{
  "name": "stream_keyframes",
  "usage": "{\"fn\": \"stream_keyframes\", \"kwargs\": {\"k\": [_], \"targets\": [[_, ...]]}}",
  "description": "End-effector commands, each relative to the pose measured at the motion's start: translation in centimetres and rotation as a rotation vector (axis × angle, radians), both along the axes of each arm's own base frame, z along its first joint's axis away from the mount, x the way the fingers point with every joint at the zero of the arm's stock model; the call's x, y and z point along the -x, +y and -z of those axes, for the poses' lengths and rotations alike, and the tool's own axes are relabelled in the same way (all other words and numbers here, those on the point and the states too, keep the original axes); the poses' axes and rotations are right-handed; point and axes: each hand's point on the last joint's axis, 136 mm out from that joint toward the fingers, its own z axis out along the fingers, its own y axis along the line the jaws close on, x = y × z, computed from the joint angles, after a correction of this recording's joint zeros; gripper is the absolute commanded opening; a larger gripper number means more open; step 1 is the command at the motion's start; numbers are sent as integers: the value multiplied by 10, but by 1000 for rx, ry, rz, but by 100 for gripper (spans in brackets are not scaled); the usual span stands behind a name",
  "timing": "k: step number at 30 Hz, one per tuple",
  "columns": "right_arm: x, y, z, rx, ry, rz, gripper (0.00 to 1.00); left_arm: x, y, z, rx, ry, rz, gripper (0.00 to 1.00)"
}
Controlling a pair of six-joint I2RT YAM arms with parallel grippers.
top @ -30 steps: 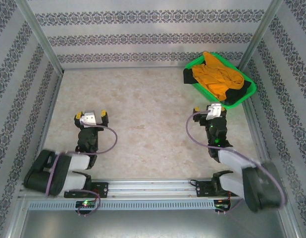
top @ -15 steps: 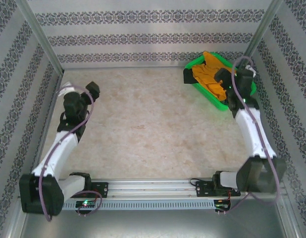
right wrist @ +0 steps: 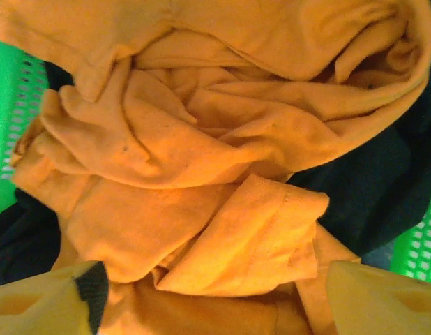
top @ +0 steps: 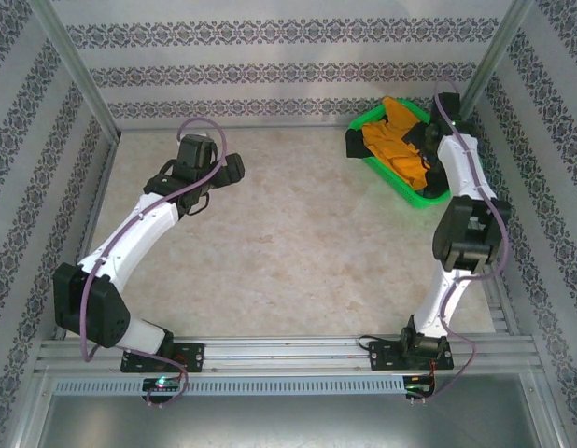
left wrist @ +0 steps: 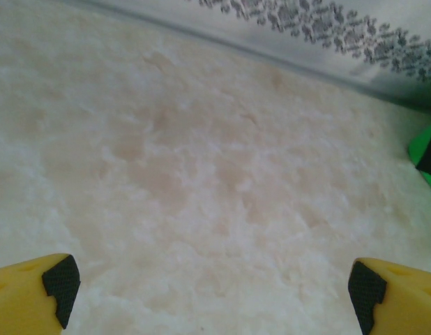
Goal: Fold and stack the t-shirts
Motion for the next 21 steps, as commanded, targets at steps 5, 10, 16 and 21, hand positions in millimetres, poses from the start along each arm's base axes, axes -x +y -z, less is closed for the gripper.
{"fn": "stream_keyframes", "kwargs": {"k": [5,10,16,21], "targets": [[-28,7,31,-98,59,-30,68,-5,-65,1,215,8,132,100],[-31,11,59,-148,130,-12,52,-5,-95,-4,253,10,191,100],[-38,14,46,-134,83,-12,18,-4,-100,-12,260,-9,209,85],[-36,15,0,-67,-29,-6,0,2,-99,-16,267,-13,219,79]]}}
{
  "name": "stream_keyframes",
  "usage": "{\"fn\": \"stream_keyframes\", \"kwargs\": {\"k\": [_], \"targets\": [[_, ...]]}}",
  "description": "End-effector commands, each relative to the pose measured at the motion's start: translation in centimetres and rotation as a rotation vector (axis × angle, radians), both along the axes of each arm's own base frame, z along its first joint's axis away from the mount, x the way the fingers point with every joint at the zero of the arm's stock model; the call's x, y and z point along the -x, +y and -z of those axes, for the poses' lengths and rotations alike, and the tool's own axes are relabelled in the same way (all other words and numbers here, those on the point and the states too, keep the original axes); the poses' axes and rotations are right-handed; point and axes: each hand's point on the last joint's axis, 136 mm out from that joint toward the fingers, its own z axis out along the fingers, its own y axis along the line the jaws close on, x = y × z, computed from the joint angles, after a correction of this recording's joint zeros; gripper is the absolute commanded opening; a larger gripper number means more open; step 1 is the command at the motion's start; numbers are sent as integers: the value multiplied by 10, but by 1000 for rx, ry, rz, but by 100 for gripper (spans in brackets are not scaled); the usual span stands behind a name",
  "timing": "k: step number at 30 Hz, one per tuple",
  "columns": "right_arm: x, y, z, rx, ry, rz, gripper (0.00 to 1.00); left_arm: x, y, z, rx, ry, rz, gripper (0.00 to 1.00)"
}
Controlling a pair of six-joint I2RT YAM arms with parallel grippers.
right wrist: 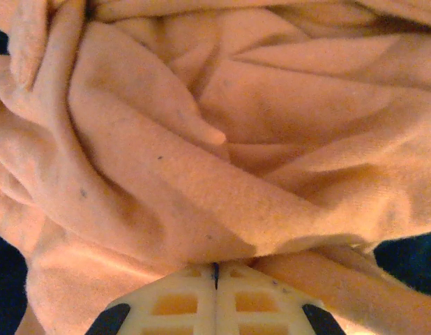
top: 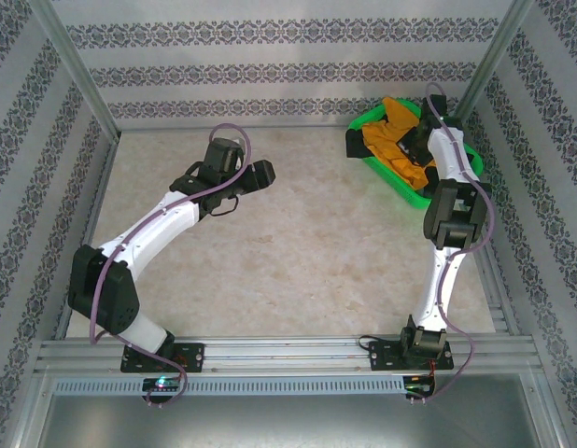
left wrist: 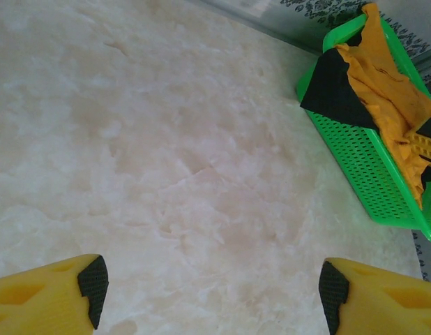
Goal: Fold and stack the t-shirts
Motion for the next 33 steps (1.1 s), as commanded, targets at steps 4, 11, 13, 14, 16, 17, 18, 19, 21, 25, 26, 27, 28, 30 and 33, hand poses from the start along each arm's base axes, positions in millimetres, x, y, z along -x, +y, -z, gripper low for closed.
{"fn": "stream_keyframes", "kwargs": {"k": [4,11,13,14,16,17,18,19,21,25,26,27,28,30,33], "targets": [[13,2,-120,96,-281,35,0,7,0,-26,44,-68,7,79],[48,30,-262,180,-644,-1,0,15,11,-23,37,-78,-30,79],[61,48,-312,218,-782,-39,0,16,15,-23,32,-82,-45,79],[69,60,-337,235,-849,-69,0,17,17,-23,27,-85,-55,79],[86,90,-387,279,-964,-144,0,18,25,-25,13,-93,-84,79],[94,108,-405,298,-1009,-185,0,19,29,-25,4,-92,-100,78],[104,127,-424,319,-1057,-226,0,20,35,-25,-4,-93,-121,78],[113,146,-440,339,-1096,-265,0,21,39,-27,-9,-101,-135,78],[127,185,-460,341,-1154,-346,0,24,51,-33,-34,-117,-181,78],[148,277,-471,288,-1212,-531,0,37,86,-47,-103,-153,-304,77],[149,300,-465,270,-1204,-577,0,40,94,-52,-117,-168,-328,77],[148,325,-451,250,-1172,-623,0,45,104,-55,-137,-176,-359,77],[146,349,-431,220,-1124,-671,0,50,113,-59,-158,-180,-389,77],[141,390,-389,165,-1027,-752,0,60,130,-64,-201,-183,-447,77],[138,445,-311,58,-839,-880,0,77,150,-72,-239,-198,-504,77]]}}
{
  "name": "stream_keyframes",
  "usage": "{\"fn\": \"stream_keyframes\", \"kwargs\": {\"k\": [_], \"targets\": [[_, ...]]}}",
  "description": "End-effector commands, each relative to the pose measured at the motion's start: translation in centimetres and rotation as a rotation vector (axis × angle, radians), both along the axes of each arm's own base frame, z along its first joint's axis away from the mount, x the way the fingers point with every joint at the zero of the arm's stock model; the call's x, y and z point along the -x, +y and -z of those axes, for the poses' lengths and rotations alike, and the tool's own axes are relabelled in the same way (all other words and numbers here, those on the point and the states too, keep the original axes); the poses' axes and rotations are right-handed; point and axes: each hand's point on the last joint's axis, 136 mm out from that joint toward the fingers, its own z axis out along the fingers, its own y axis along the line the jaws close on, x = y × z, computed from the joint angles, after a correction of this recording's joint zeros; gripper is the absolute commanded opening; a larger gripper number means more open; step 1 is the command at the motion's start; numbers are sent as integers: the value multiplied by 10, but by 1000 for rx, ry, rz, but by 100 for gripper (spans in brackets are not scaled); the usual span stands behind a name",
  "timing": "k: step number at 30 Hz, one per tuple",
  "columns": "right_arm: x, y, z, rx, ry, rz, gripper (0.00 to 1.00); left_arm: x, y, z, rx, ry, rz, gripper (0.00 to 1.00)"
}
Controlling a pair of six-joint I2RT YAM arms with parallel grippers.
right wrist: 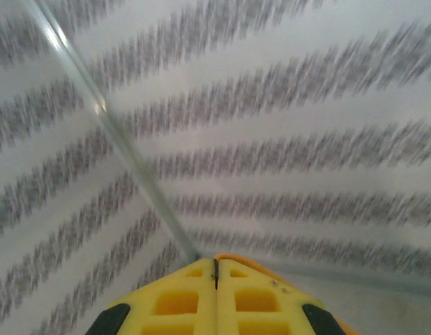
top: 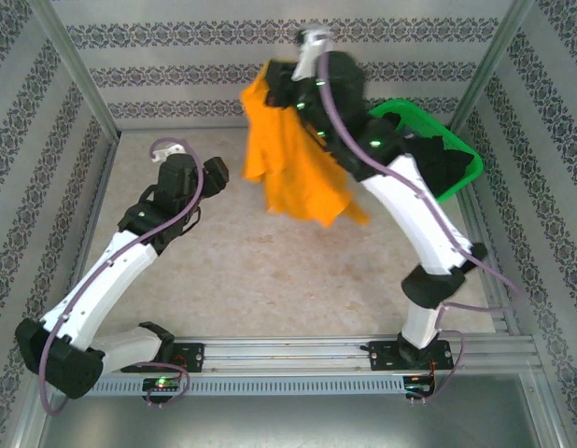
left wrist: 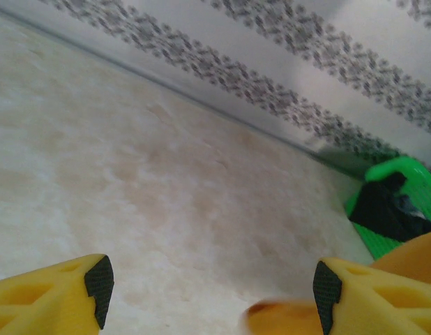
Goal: Fold and stack the t-shirts
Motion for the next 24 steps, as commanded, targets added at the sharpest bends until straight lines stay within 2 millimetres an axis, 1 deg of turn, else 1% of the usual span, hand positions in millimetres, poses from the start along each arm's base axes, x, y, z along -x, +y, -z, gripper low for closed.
{"fn": "stream_keyframes", "kwargs": {"k": [1,2,3,4,6,7,8,9,10,11,12,14,17,19,21,22,24], "targets": [[-12,62,117,105,286,-148,0,22,38,10,-91,42,-135,77],[-10,76,137,108,342,-202,0,26,41,11,-93,45,-140,77],[-8,85,159,119,412,-235,0,31,44,14,-93,57,-148,77],[-7,92,178,130,466,-263,0,36,47,18,-94,73,-153,77],[-5,97,198,133,536,-302,21,45,51,25,-94,105,-159,77],[-6,95,202,135,551,-303,23,49,52,29,-90,122,-158,76],[-7,92,205,143,557,-294,26,53,51,33,-86,135,-151,76],[-9,87,206,150,562,-286,31,56,50,38,-86,152,-137,75],[-12,79,206,150,569,-275,38,59,48,43,-89,174,-118,75],[-14,72,207,151,577,-263,44,61,44,50,-87,200,-93,75],[-16,63,212,156,594,-247,48,65,41,58,-88,237,-72,75],[-18,43,223,162,625,-215,51,74,35,79,-83,326,-34,76],[-12,13,257,184,686,-178,52,93,27,124,-56,488,3,75],[-1,-3,292,209,750,-171,52,107,17,159,-18,595,39,74],[9,-11,323,236,800,-172,52,115,4,187,12,665,68,73],[15,-12,338,242,825,-180,52,116,-3,199,14,686,81,74],[20,-9,360,241,866,-204,52,115,-13,215,8,708,90,74]]}}
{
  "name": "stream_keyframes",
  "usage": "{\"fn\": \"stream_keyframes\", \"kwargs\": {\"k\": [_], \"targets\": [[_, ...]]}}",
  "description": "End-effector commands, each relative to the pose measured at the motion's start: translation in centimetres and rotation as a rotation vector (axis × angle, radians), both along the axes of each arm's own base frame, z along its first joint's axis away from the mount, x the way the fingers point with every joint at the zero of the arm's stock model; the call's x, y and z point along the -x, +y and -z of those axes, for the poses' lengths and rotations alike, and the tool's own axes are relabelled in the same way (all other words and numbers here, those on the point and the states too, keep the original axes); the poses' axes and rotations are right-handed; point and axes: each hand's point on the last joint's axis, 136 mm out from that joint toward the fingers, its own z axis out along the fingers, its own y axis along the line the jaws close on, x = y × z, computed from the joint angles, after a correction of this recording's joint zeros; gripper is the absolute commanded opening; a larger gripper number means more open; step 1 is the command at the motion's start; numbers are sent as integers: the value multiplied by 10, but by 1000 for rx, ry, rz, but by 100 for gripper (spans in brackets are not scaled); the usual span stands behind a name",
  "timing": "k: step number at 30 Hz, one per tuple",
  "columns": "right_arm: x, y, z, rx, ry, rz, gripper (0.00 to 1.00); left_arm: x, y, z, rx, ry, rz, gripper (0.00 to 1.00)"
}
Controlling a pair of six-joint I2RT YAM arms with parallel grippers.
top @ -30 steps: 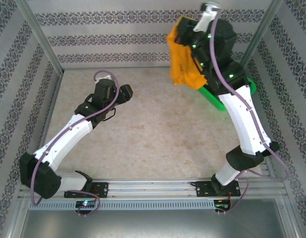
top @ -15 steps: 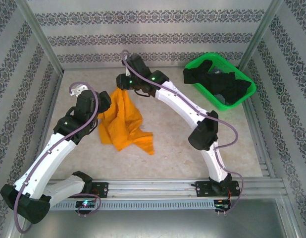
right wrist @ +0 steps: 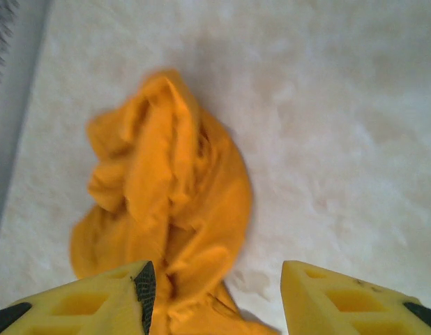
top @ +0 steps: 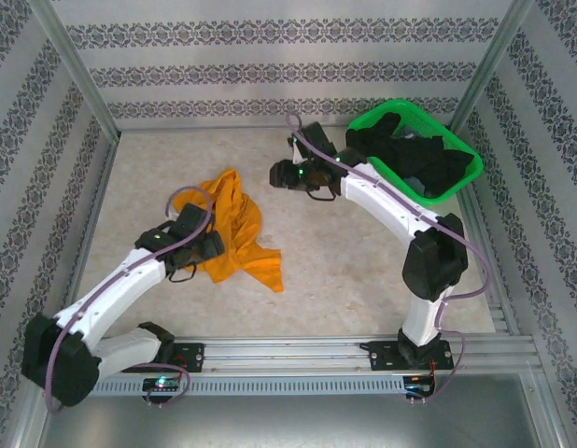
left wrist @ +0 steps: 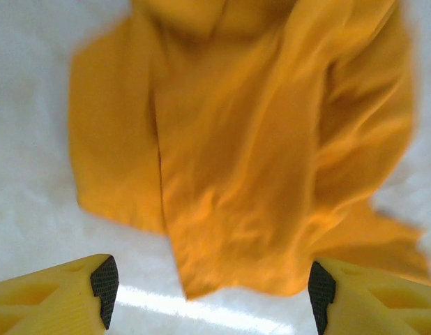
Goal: Fold and stack the t-shirts
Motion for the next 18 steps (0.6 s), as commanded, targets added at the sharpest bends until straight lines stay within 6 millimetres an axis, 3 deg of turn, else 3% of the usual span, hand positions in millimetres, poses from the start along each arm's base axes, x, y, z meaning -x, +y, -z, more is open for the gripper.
{"fn": "stream_keyframes", "kwargs": {"k": [1,7,9,12,13,15,18], "targets": [[13,19,42,-25,86,-66,52,3,-24,25,72,58,-2,74],[2,47,82,-42,171,-87,52,-19,-38,59,85,58,-36,75],[-7,55,90,-35,180,-90,52,-26,-42,64,83,56,-32,71],[-18,67,107,-16,206,-103,52,-27,-34,75,22,77,-45,48],[-21,73,111,-16,209,-110,52,-25,-28,78,-3,85,-55,37],[-26,81,119,-2,215,-118,52,-20,-17,78,-46,83,-79,4],[-29,89,136,28,247,-122,52,-13,2,62,-83,42,-120,0]]}}
